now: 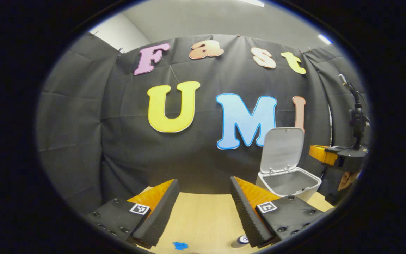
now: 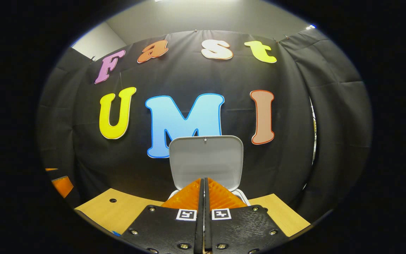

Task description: Press the lid of the desktop garbage bin to open it, pick up the crumpled paper on the desktop and throw it into the bin, then pick up the pop can on the desktop and drop it into the bin, and finally close the garbage bin lid.

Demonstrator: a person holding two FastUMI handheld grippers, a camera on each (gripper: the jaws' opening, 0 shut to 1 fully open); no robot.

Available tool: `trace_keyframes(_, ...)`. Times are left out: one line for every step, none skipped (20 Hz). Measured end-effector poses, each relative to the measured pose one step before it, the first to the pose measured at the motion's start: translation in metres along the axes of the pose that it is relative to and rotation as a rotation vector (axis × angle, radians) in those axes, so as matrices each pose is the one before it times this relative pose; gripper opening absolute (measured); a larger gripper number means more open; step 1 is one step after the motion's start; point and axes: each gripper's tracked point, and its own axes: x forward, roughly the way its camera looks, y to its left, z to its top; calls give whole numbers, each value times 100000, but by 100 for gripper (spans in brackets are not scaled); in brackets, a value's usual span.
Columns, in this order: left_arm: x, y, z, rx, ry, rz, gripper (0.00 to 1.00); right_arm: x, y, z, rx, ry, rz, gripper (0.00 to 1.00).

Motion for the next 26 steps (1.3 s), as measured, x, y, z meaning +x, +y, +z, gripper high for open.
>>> trace_keyframes(148, 64, -74, -409, 359, -293, 94, -25, 90, -149, -100, 469, 416, 1)
trace_keyframes(22, 97, -115, -342, 285, -37, 95, -55, 142, -11, -294, 342, 378, 1)
trace_keyframes(-22, 275, -178, -172, 289, 291, 95, -72, 91, 75, -377, 120, 164, 1)
trace_keyframes(-103, 258, -237, -98, 331, -74, 95, -196, 83, -36, -308, -49, 107, 1)
trace_keyframes(38, 209, -67, -161, 205, -34, 95, -84, 59, 37, -110, -65, 171, 1)
trace_keyframes(-69, 284, -120, -281, 153, -81, 95, -148, 130, 119, 46, 42, 238, 1)
trace_keyframes(53, 198, -207, -461, 287, -601, 95, -140, 136, -6, 40, 13, 365, 1)
trace_keyframes(54, 156, -290, -634, 433, -950, 95, -155, 106, 106, -69, 65, 275, 1)
trace_keyframes(279, 82, -145, -636, 370, -779, 95, -155, 101, -67, -276, 266, 235, 1)
trace_keyframes(143, 299, -255, -491, 574, -898, 95, -216, 126, -18, -344, 356, 239, 1)
trace_keyframes(49, 185, -457, -193, 430, -613, 95, -237, 102, -54, -470, 274, 222, 1)
trace_keyframes(131, 272, -272, 118, 165, -517, 95, -218, 33, -59, -599, 336, 44, 1)
trace_keyframes(189, 407, -405, 358, 253, 9, 95, -118, 41, -64, -491, 332, 108, 1)
trace_keyframes(122, 309, -502, 321, 410, -197, 95, -189, 34, 22, -481, 351, 49, 1)
trace_keyframes(70, 278, -651, 127, 538, -480, 95, -239, 29, -136, -636, 374, -27, 1)
trace_keyframes(40, 294, -770, 46, 686, -286, 95, -195, 64, -6, -705, 386, 11, 1)
trace_keyframes(-121, 180, -772, -60, 416, -459, 95, -160, -1, -130, -669, 396, -167, 1)
trace_keyframes(-126, 115, -681, -216, 362, -266, 95, -244, -29, -47, -545, 374, -217, 1)
trace_keyframes(-223, -3, -779, -255, 395, -168, 95, -221, 11, 0, -350, 378, -197, 1)
trace_keyframes(-172, -17, -876, -441, 539, -286, 95, -124, 8, -67, -293, 392, -316, 1)
trace_keyframes(-210, 10, -865, -441, 581, -186, 95, -265, 20, -137, -274, 342, -345, 1)
trace_keyframes(-133, 10, -775, -491, 749, -198, 95, -208, -46, 13, -226, 284, -369, 1)
trace_keyframes(-2, -33, -823, -317, 996, -178, 95, -154, 13, 9, -226, 297, -213, 1)
trace_keyframes(-40, -38, -890, -198, 1069, -246, 95, -289, 95, 68, -213, 128, -196, 1)
trace_keyframes(110, 88, -776, 128, 833, -201, 95, -266, 26, 29, -17, 63, -152, 1)
trace_keyframes(41, 91, -771, 532, 670, 37, 95, -256, 38, 89, 204, 89, -93, 1)
